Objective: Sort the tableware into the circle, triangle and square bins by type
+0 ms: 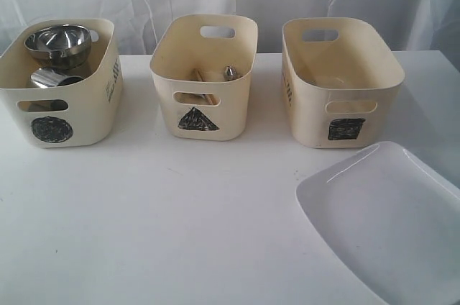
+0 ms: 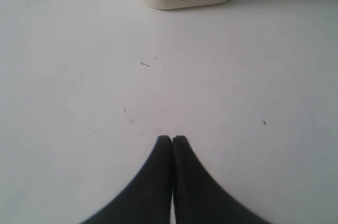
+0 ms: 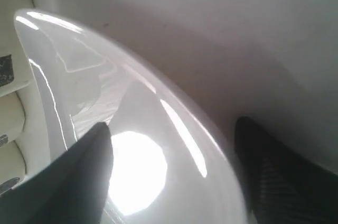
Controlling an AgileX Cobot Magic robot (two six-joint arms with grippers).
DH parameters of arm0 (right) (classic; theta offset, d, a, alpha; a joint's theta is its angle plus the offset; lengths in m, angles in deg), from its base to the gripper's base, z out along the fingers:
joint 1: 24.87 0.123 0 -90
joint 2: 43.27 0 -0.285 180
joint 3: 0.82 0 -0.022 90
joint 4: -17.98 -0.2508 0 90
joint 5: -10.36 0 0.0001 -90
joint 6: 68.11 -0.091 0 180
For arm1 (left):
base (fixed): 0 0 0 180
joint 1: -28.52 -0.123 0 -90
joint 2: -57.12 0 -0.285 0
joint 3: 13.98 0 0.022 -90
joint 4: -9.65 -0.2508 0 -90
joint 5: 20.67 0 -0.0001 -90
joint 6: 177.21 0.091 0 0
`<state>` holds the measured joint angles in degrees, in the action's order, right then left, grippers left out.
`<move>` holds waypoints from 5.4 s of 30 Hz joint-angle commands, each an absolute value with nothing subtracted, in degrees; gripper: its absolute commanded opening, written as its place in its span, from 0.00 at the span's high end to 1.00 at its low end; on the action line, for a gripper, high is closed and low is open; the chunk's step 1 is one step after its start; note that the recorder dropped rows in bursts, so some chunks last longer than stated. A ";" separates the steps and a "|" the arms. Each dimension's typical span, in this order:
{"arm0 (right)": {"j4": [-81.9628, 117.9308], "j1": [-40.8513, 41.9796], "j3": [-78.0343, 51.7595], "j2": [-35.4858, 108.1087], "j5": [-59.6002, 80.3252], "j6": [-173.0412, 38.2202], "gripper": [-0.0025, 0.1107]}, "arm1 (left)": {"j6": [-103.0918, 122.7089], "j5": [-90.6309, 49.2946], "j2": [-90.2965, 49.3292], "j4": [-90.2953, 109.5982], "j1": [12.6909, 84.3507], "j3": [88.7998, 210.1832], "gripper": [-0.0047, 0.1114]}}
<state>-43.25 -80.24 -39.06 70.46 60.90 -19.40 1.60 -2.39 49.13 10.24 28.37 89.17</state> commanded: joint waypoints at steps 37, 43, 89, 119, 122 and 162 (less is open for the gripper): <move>-36.82 -74.28 -44.84 63.44 67.10 -22.11 0.98 | 1.54 -1.76 49.33 10.47 28.67 88.80 0.96; -30.50 -71.98 -44.84 58.60 64.72 -26.75 0.98 | 1.54 -1.76 49.33 10.47 28.67 88.80 0.96; -26.87 -69.40 -41.34 47.05 68.62 -24.46 0.98 | 1.54 -1.76 49.33 10.47 28.67 88.80 0.96; -35.70 -61.74 -40.58 70.22 66.58 -10.23 0.67 | 1.54 -1.76 49.33 10.47 28.67 88.80 0.96; -37.42 -61.74 -40.58 72.57 65.68 -7.87 0.68 | 1.54 -1.76 49.33 10.47 28.67 88.80 0.96; -67.67 -61.47 -32.24 47.02 80.33 -0.81 0.98 | 1.54 -1.76 49.33 10.47 28.67 88.80 0.96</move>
<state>-61.64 -61.53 -35.15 47.99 78.08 -1.81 1.60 -2.39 49.13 10.24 28.37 89.17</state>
